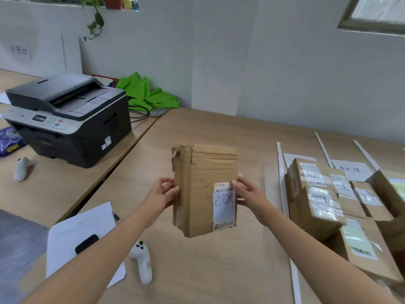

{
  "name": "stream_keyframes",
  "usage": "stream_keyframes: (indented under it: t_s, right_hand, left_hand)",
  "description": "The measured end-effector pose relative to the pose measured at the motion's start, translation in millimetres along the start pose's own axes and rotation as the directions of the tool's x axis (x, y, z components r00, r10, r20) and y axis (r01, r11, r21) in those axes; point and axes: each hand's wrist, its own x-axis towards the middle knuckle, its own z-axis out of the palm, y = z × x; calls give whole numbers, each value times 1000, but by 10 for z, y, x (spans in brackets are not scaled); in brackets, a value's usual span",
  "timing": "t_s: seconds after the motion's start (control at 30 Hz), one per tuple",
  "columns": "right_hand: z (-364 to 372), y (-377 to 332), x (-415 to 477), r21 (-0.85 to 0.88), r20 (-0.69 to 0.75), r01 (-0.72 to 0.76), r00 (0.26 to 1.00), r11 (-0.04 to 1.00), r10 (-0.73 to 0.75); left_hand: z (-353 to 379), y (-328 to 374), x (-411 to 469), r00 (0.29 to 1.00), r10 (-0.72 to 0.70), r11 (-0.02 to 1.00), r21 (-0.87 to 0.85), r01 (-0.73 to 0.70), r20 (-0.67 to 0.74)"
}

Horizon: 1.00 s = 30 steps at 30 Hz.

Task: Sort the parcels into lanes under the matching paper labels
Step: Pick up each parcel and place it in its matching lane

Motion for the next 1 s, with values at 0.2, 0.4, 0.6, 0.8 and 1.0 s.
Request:
stream_keyframes:
  t_s: [0.2, 0.4, 0.6, 0.8, 1.0]
  right_hand:
    - [-127, -109, -373, 111, -59, 24, 998, 993, -17]
    - [-662, -129, -1264, 143, -200, 87, 978, 986, -57]
    - [-1823, 205, -2816, 181, -427, 60, 904, 982, 23]
    - [-2917, 733, -4424, 280, -677, 112, 727, 953, 114]
    - [-3740, 1105, -5822, 329, -857, 185, 469, 926, 211]
  left_hand:
    - [337, 93, -278, 995, 37, 996, 87, -29, -90]
    - [1217, 140, -703, 1000, 17, 999, 41, -16, -21]
    - [2827, -210, -1333, 969, -9, 997, 71, -9, 247]
    - [4702, -800, -2021, 874, -74, 993, 115, 21, 479]
    - [6265, -1282, -2787, 710, -146, 974, 224, -17, 689]
